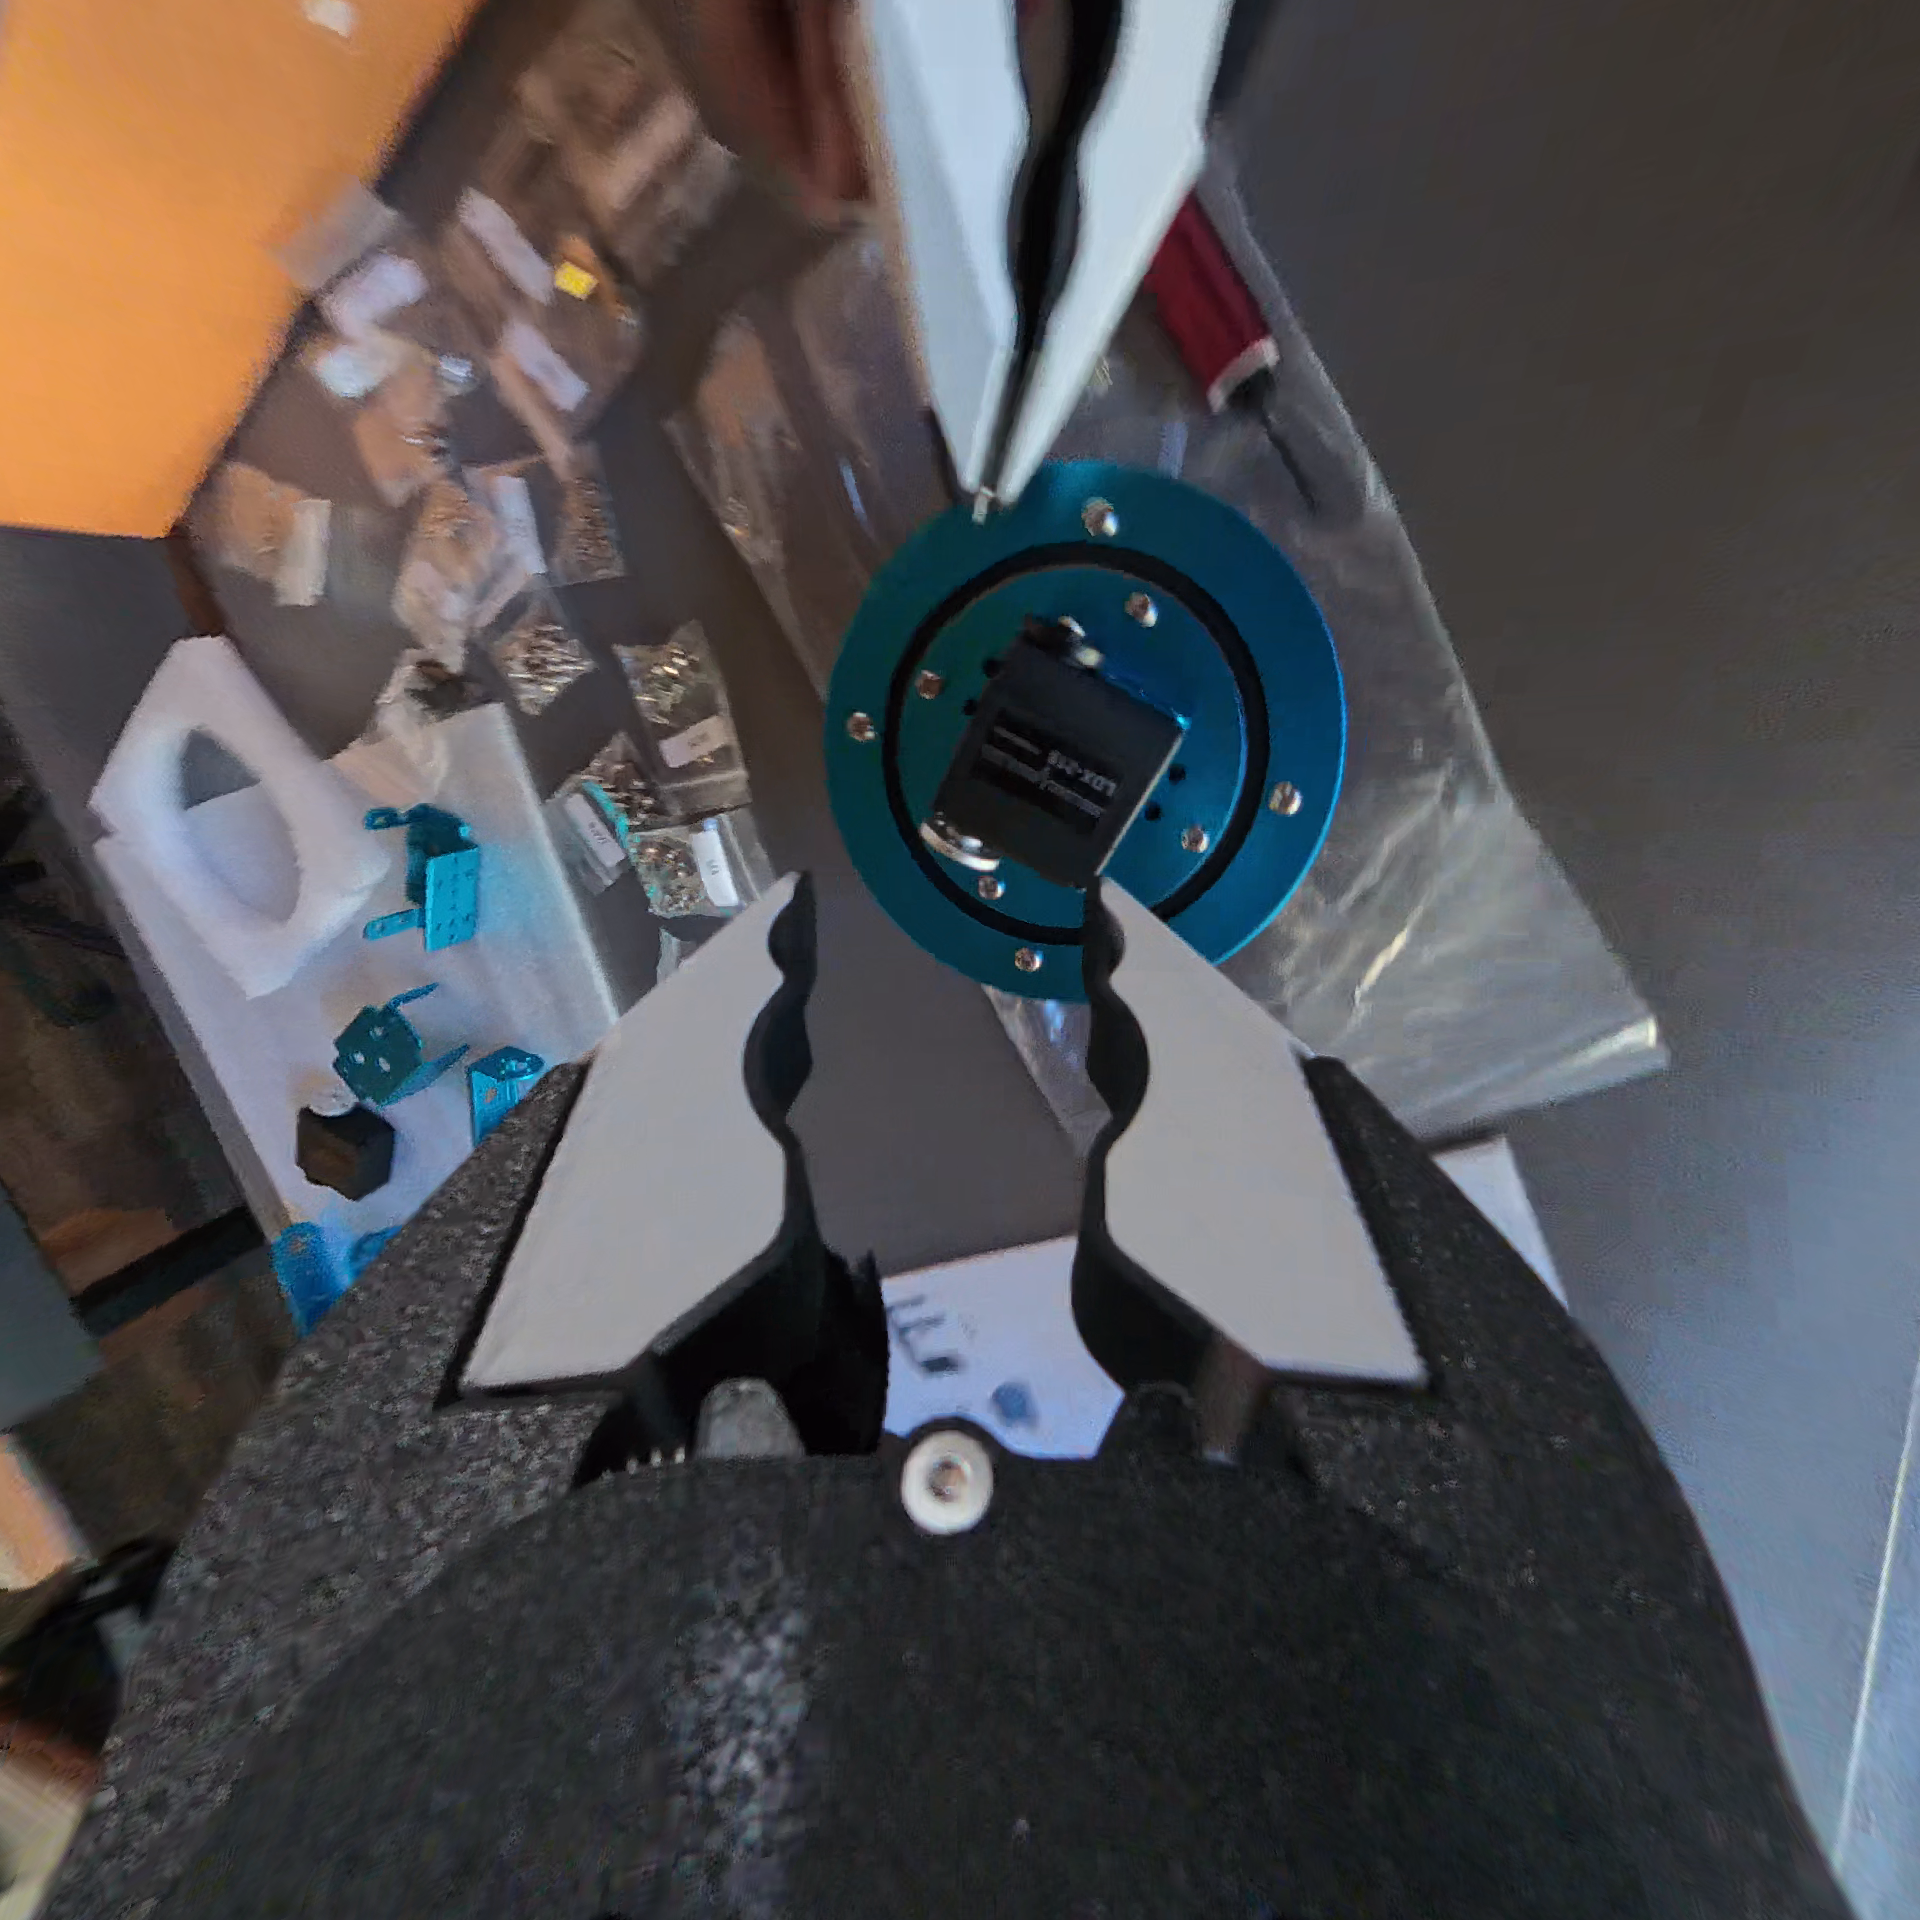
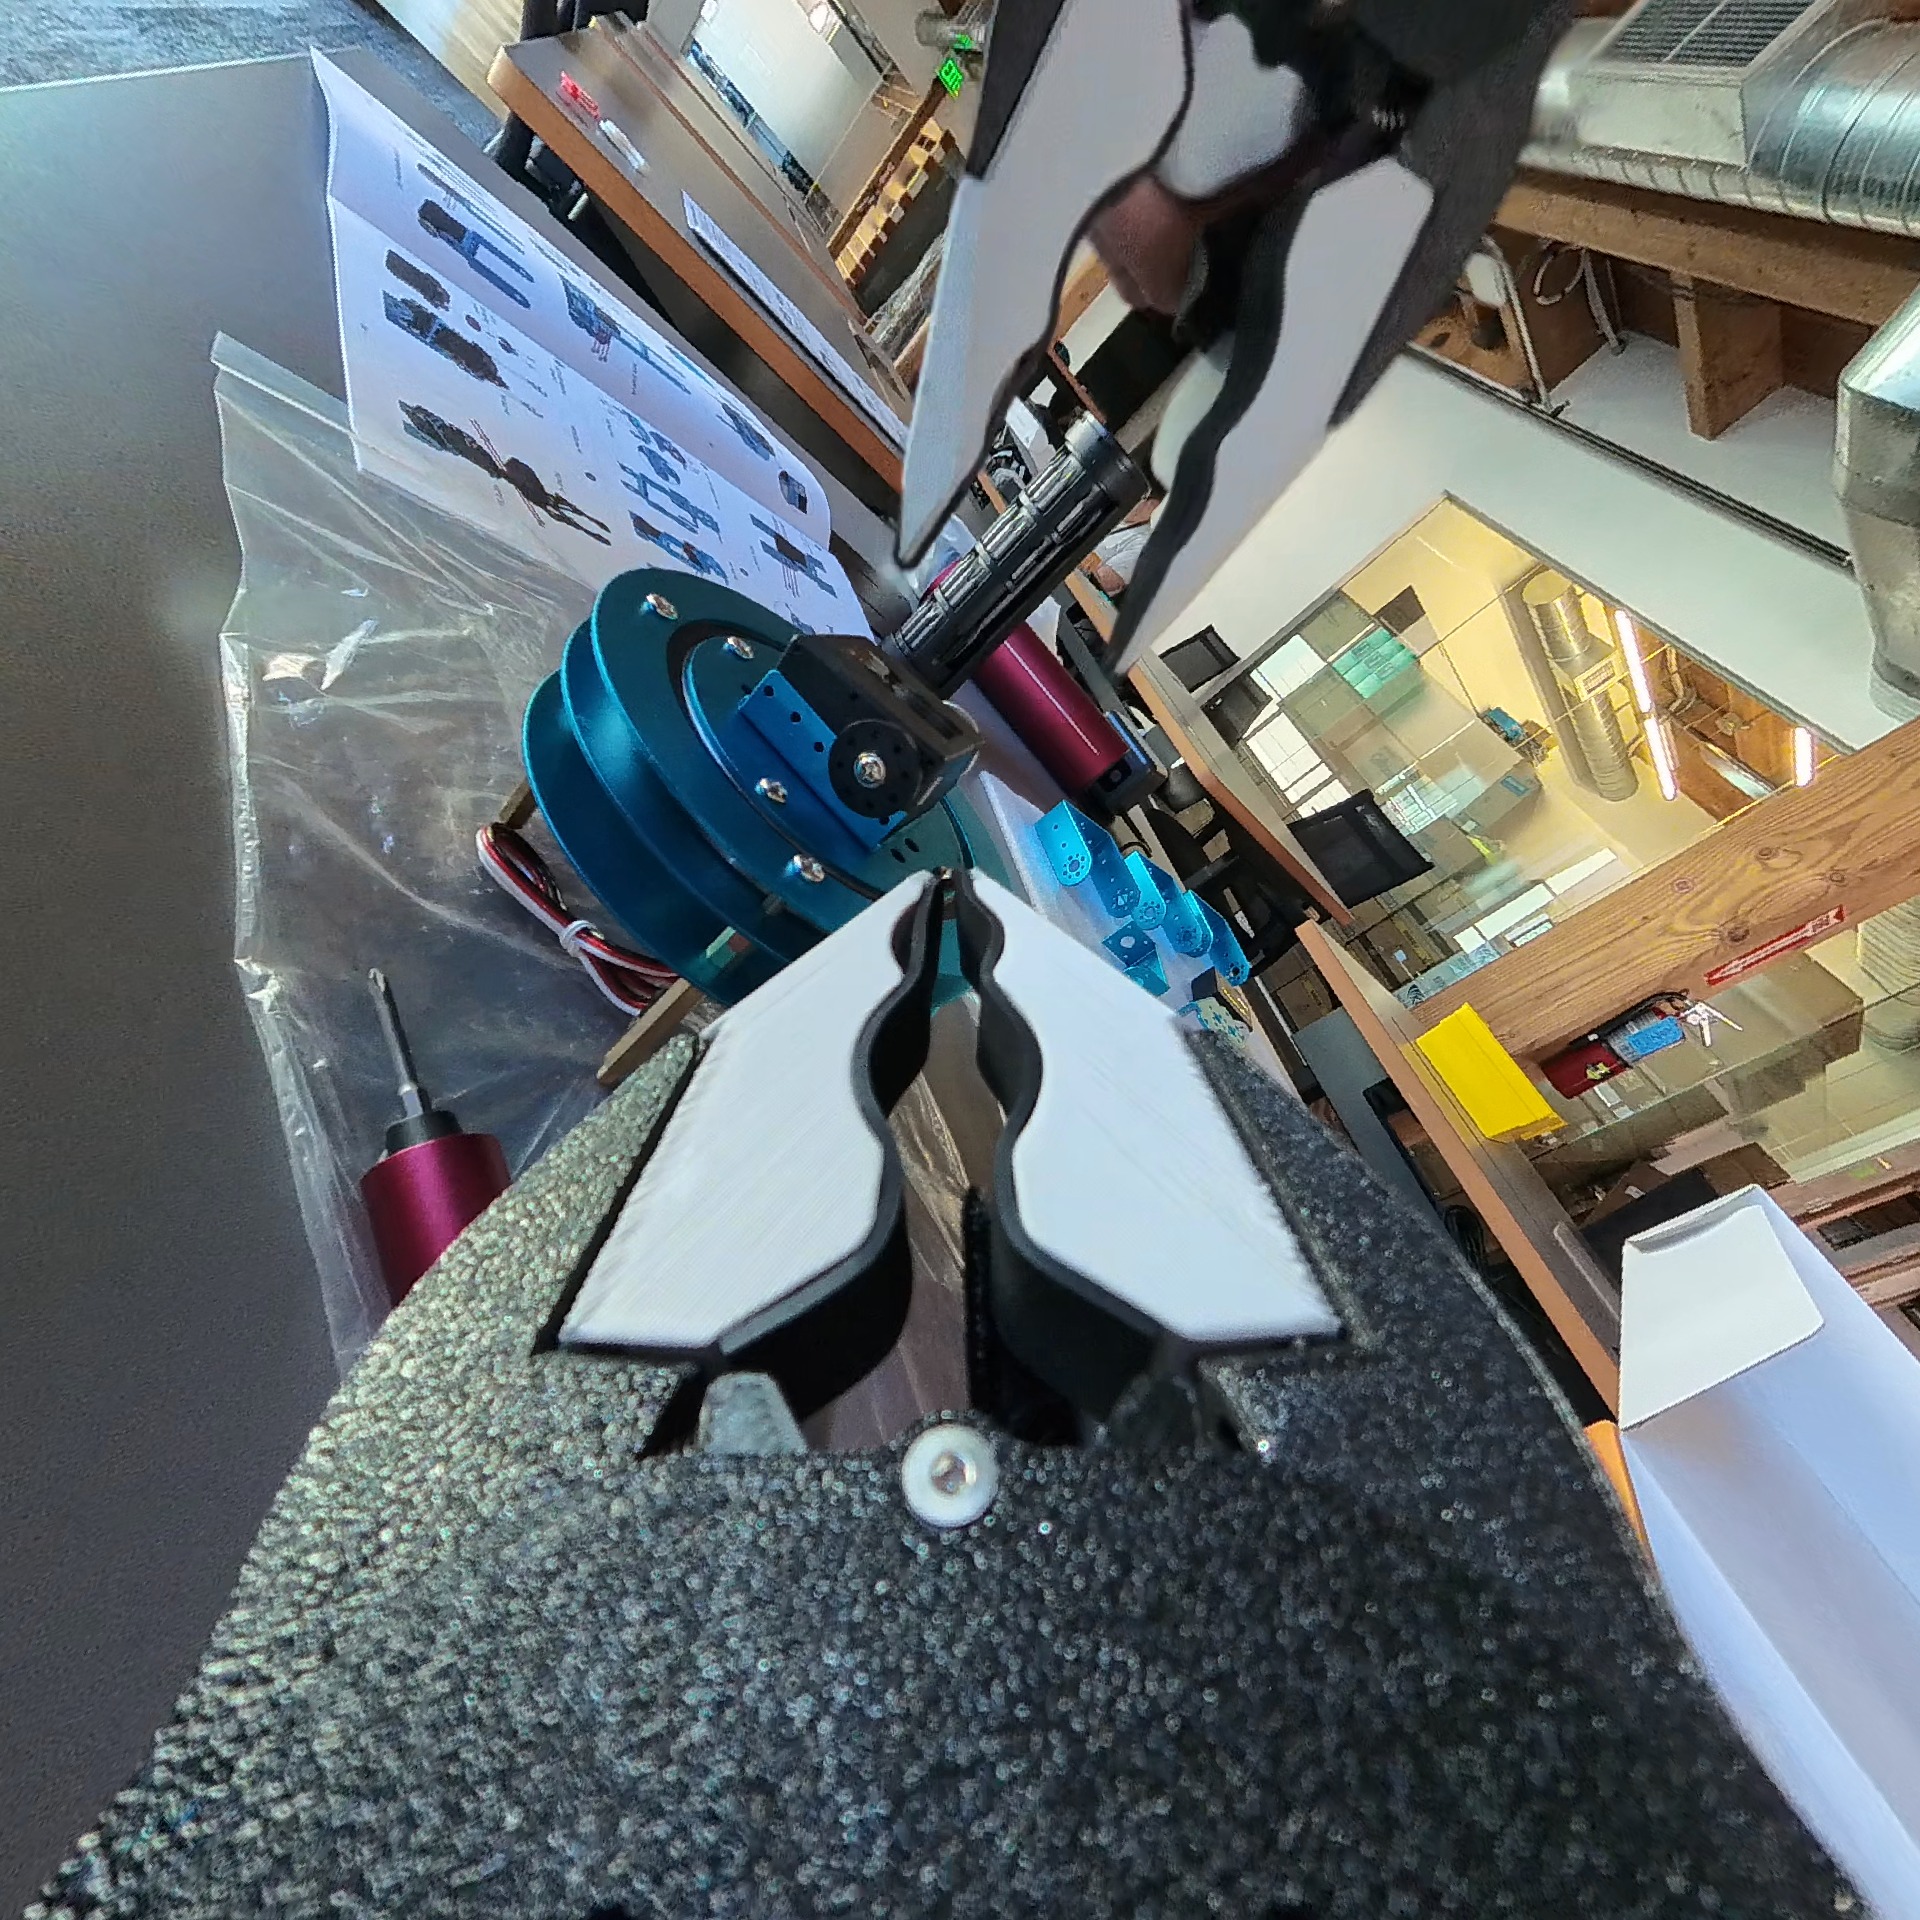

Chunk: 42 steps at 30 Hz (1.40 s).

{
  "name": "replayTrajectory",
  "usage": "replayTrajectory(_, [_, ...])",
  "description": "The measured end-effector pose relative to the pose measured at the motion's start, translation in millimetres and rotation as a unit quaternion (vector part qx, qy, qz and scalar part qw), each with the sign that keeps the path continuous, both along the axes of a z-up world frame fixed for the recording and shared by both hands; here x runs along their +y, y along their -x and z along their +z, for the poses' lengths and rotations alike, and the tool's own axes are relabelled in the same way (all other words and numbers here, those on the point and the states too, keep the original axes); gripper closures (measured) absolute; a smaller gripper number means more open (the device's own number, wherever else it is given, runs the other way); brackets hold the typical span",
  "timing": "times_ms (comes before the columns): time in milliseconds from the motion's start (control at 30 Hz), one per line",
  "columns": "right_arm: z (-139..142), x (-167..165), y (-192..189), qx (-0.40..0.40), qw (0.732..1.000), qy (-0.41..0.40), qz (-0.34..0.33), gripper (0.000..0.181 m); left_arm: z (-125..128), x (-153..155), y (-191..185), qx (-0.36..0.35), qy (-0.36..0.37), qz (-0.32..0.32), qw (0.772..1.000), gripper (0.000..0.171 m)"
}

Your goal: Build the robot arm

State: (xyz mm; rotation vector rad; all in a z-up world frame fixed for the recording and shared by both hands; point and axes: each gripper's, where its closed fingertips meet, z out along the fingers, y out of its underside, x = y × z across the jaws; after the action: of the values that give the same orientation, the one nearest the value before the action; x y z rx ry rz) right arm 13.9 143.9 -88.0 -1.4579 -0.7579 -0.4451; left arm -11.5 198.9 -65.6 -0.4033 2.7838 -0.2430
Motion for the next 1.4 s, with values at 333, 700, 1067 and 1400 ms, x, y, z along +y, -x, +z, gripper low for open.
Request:
replayTrajectory(333, [3.6, 0.2, -1.6, -0.014, 1.0, -0.017, -0.013, 0.18, 6.6, 21.9, 92.6, -0.283, 0.297, 0.326, 0.852, 0.121])
replayTrajectory(700, [28.3, -13.2, 2.8, -0.014, 0.991, -0.065, -0.116, 0.181, 20.9, -80.5, 169.1, -0.272, 0.501, 0.368, 0.734, 0.127])
replayTrajectory(1067, [21.8, -34.9, -0.1, 0.003, 0.974, -0.058, -0.218, 0.181, -40.2, -72.4, 191.9, -0.22, 0.494, 0.453, 0.708, 0.121])
replayTrajectory(1400, [16.8, -45.4, -8.8, -0.026, 0.959, -0.049, -0.279, 0.181, -42.9, -84.1, 177.8, -0.224, 0.473, 0.446, 0.726, 0.121])
